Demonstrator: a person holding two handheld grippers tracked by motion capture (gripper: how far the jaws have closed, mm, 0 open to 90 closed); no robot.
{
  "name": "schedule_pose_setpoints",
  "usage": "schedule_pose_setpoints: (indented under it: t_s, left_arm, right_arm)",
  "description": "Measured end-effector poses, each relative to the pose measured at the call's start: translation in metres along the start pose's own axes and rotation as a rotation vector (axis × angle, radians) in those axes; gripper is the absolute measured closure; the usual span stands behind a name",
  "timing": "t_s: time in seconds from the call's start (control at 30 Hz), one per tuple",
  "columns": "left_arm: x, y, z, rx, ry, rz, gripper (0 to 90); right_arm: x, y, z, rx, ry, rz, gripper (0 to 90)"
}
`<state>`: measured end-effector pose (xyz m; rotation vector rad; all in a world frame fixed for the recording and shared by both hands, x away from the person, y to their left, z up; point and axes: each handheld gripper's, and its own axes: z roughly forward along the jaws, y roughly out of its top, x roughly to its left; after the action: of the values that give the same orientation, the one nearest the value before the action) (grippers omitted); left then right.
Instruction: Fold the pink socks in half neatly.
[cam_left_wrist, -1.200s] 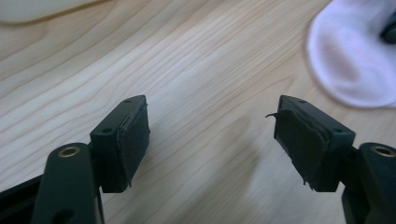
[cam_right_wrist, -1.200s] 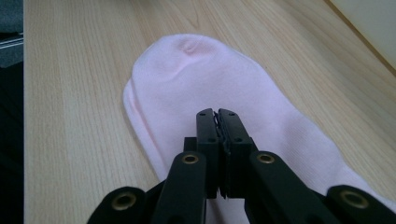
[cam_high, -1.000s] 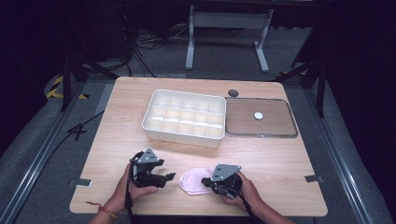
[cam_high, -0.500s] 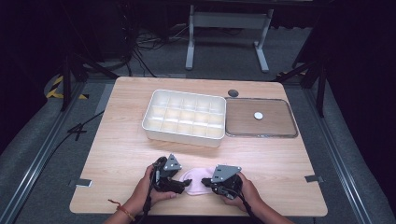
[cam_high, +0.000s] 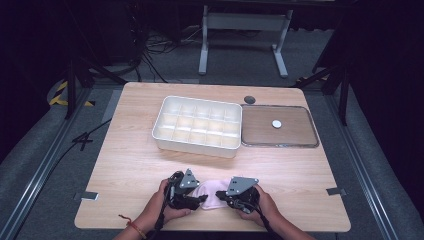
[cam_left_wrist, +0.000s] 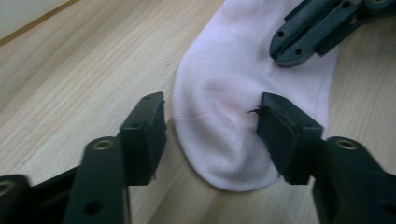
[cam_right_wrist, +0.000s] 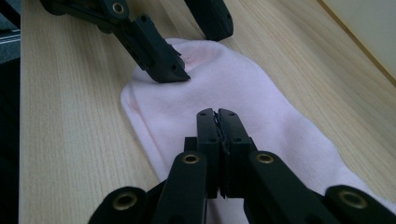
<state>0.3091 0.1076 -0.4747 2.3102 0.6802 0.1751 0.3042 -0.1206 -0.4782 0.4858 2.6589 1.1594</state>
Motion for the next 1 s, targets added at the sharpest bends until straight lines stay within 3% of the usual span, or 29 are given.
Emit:
schedule_pose_setpoints:
  t_s: [0.13,0.27,0.5,0.73,0.87,1.0]
  left_arm:
    - [0.001,0.001,0.000,0.002,-0.022,-0.003,59.3]
    - [0.004,0.000,0.000,-0.010,-0.070,-0.041,68.9]
    - [0.007,-0.001,-0.001,-0.013,-0.102,-0.061,77.7]
    - [0.009,-0.001,-0.003,-0.037,-0.112,-0.081,80.0]
    - [0.013,0.001,-0.008,-0.078,-0.116,-0.095,78.8]
    - [0.012,0.002,-0.011,-0.099,-0.119,-0.085,79.6]
  right_arm:
    - [0.000,0.000,0.000,0.001,-0.003,-0.001,88.9]
    - [0.000,0.000,0.000,0.000,-0.004,-0.002,88.9]
    - [0.001,0.000,0.000,-0.002,-0.008,-0.002,88.9]
    - [0.002,0.000,0.001,-0.006,-0.015,-0.004,88.9]
    - [0.001,0.001,0.002,-0.011,-0.014,0.007,88.9]
    - [0.001,0.001,0.003,-0.011,-0.009,0.013,88.9]
